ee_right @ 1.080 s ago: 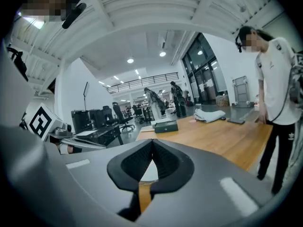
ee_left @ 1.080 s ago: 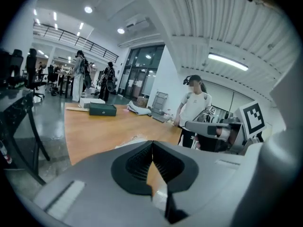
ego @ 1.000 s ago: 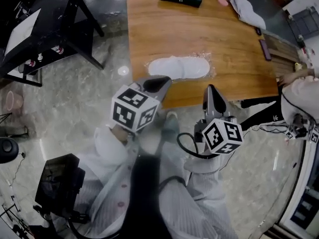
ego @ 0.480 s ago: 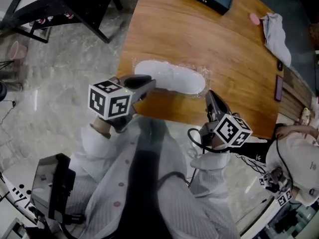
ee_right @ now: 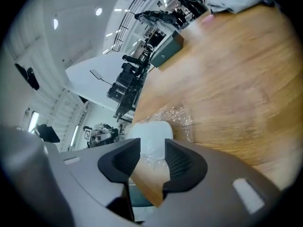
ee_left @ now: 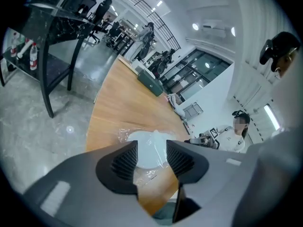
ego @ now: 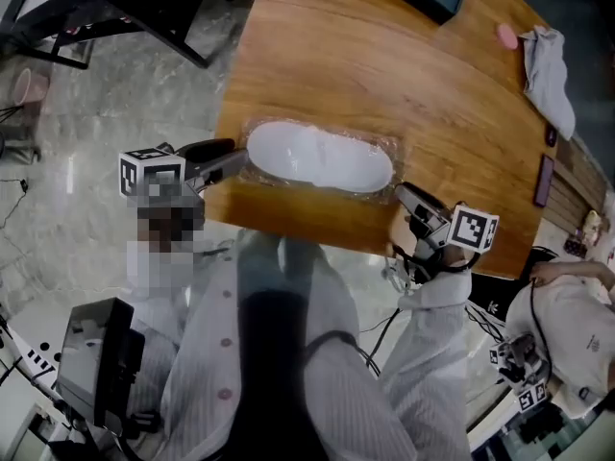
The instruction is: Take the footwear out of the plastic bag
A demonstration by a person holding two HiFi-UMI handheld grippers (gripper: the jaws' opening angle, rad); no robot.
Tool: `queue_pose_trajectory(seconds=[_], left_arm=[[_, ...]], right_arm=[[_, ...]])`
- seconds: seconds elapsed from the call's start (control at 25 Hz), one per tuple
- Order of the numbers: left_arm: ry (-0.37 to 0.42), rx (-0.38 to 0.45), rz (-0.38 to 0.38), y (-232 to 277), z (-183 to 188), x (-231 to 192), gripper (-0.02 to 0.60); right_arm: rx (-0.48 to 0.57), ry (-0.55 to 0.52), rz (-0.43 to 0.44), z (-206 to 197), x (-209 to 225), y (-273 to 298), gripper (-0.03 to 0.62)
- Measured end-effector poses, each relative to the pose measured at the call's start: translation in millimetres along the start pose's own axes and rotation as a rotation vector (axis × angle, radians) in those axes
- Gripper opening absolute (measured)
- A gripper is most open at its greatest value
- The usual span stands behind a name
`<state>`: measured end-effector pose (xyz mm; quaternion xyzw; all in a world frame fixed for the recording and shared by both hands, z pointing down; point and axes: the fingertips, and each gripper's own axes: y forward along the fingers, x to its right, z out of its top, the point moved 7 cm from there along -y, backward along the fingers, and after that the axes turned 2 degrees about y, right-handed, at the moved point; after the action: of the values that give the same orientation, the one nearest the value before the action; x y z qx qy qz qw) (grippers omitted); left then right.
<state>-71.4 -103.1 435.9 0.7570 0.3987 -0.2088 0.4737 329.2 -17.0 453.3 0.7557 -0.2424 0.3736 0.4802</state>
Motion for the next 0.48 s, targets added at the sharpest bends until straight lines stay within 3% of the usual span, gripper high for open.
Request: queue_pose_trajectory(seconds=[0.24, 0.4, 0.48], left_arm=[[-0.012, -0.191, 0.04, 15, -7, -24, 0.194], [-0.043, -0.251, 0.006, 33, -10, -33, 0.193], [-0.054, -0.271, 0.004, 39, -12, -37, 0.193]], right_arm=[[-0.143, 0.043, 0.035, 11, 29, 11, 0.143], [-0.22, 0.075, 0.053, 13, 45, 25, 0.136], [-0.245, 0.103, 0.069, 10, 53, 30, 0.098]])
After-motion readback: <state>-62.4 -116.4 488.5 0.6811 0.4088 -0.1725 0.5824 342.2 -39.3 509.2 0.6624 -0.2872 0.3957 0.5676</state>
